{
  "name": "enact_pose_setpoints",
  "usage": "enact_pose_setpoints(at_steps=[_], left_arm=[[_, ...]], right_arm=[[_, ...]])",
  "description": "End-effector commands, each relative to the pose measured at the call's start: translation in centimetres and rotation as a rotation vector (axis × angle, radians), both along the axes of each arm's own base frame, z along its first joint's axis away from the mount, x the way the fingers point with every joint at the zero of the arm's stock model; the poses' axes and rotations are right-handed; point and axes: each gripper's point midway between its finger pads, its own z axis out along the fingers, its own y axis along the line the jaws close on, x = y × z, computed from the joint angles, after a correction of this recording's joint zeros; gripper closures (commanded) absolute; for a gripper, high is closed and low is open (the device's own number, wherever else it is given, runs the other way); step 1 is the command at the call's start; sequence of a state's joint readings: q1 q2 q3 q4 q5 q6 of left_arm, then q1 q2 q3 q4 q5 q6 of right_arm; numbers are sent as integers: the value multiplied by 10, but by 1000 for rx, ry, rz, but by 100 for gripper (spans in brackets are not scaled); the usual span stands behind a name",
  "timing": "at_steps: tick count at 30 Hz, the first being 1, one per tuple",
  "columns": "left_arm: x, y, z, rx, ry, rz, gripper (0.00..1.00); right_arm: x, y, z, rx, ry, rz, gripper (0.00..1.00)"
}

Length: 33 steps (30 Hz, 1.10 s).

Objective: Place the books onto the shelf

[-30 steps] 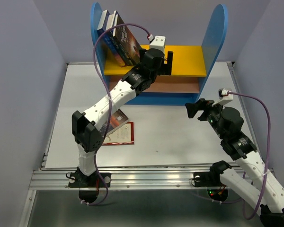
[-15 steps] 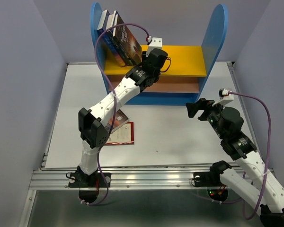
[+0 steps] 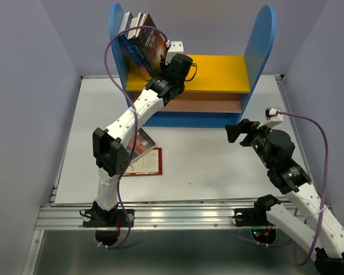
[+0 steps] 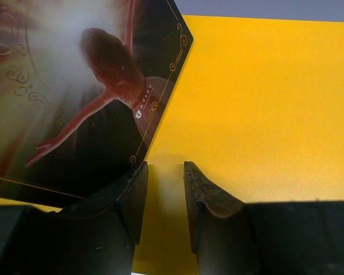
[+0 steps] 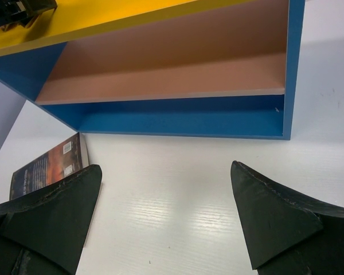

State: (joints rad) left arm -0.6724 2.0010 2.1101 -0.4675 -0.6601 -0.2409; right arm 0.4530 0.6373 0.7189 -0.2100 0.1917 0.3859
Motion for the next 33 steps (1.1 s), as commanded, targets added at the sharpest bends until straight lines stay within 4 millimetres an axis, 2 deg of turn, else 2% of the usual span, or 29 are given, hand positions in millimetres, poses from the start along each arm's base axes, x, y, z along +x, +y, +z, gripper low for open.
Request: enact_pose_setpoints(at_steps=[1, 6, 7, 8, 9, 10, 11, 12, 13, 14, 16, 17, 20, 22, 23, 24, 26, 28, 29, 30, 31, 32, 33], left_arm=[[9, 19, 20, -3, -52, 66, 57], [3, 13, 27, -37, -50, 21, 56], [1, 11, 29, -47, -51, 4, 53], [-3, 8, 40, -72, -68, -22, 49], [-8, 3, 38, -68, -62, -43, 46], [-13, 0, 42, -70, -69, -60, 37], [-21, -2, 56, -86, -96, -74, 32], [-27, -5, 60, -68, -103, -95, 31], [-39, -18, 66, -64, -112, -132, 27], [-50, -22, 84, -80, -147, -154, 22], [-69, -33, 95, -61, -169, -215, 13], [-87, -42, 113, -89, -205, -256, 9], [-111, -49, 117, -123, -208, -321, 1], [-128, -41, 111, -156, -189, -337, 1], [-141, -30, 122, -194, -202, -344, 1], [-149, -29, 97, -199, -153, -347, 1], [-165, -21, 82, -227, -121, -364, 1], [-185, -1, 54, -272, -77, -339, 1], [-197, 15, 56, -306, -82, -321, 1], [-202, 24, 25, -320, -29, -270, 1], [-208, 30, 11, -332, 1, -249, 1], [-215, 46, -2, -326, 32, -202, 1], [-218, 54, -29, -347, 88, -141, 1]], right_arm=[[2, -1, 7, 12, -20, -15, 0], [3, -1, 6, 11, -16, -13, 0], [3, -1, 6, 11, -14, -13, 0], [3, -1, 5, 10, -13, -13, 0], [3, -1, 6, 11, -14, -13, 0], [3, -1, 5, 8, -13, -15, 0], [3, -1, 7, 11, -16, -15, 0], [3, -1, 7, 11, -16, -15, 0], [3, 0, 7, 9, -16, -10, 0], [3, 1, 7, 7, -15, -5, 0], [2, 2, 7, 0, -18, 5, 0], [2, 2, 7, -2, -20, 7, 0], [-2, 4, 7, -7, -28, 34, 0], [-6, 9, 3, -6, -19, 64, 0], [-8, 9, 3, -7, -21, 74, 0], [-9, 10, 0, -9, -15, 78, 0], [-12, 11, -6, -25, 1, 97, 0], [-15, 15, -14, -39, 18, 129, 0], [-16, 17, -15, -40, 25, 139, 0], [-17, 20, -24, -45, 49, 159, 0], [-16, 21, -26, -47, 55, 159, 0], [-18, 25, -32, -49, 71, 185, 0], [-17, 27, -39, -54, 91, 191, 0]])
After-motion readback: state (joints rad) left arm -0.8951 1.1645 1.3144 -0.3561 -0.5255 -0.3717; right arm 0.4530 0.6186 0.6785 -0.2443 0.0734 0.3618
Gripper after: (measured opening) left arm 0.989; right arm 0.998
